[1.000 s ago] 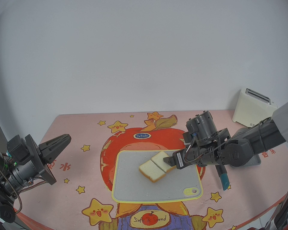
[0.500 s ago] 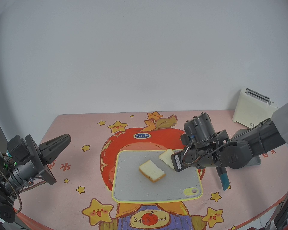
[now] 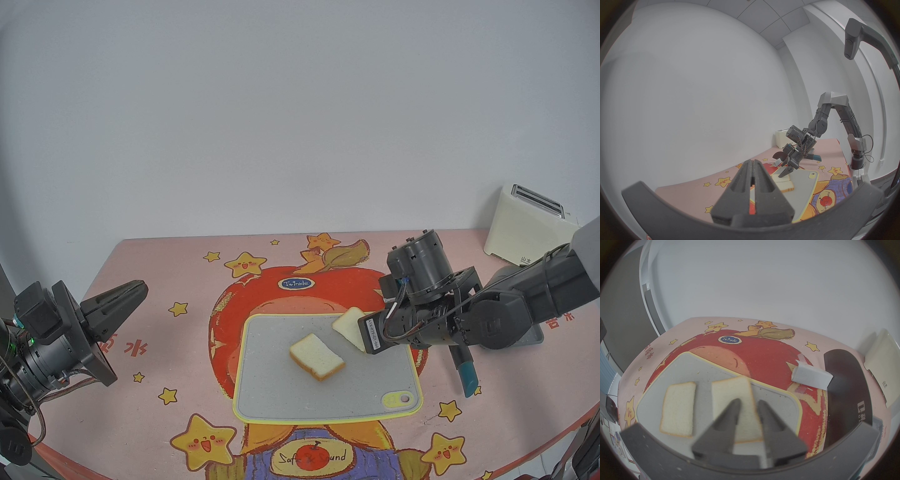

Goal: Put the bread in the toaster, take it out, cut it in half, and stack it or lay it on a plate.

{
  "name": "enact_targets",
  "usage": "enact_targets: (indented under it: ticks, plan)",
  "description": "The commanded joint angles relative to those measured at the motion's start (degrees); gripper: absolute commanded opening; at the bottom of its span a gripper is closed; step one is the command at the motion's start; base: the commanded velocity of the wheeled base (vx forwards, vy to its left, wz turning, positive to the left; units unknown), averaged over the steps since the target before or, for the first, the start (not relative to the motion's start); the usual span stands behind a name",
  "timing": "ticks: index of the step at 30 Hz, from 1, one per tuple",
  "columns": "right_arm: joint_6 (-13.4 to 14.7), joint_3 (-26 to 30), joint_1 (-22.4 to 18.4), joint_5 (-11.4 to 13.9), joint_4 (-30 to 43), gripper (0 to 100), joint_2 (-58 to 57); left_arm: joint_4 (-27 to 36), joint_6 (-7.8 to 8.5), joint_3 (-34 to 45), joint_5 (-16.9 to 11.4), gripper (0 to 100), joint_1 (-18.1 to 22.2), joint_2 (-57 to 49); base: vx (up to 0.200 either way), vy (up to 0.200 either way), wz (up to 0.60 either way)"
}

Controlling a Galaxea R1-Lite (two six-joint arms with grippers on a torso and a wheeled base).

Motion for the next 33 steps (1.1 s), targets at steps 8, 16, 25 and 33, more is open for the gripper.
enact_targets:
  ticks: [8,16,25,33]
  plan:
    - [1.7,1.7,-0.5,0.0,0.7,0,-10.0,0.0,-0.12,0.1,-0.3,0,0.0,-0.2,0.0,0.0,0.0]
    - [2.8,10.3,1.4,0.0,1.0,0,-21.6,0.0,-0.38,0.6,0.0,0,0.0,-0.1,0.0,0.0,0.0]
    - [2.7,19.1,-1.2,-3.2,1.0,0,-31.8,0.0,-0.21,0.4,0.1,0,0.0,0.0,0.0,0.0,0.0]
    - [3.2,26.1,-1.9,-5.8,0.4,0,-40.3,-0.2,-1.18,-0.8,-0.3,0,0.0,-0.5,0.0,0.0,0.0]
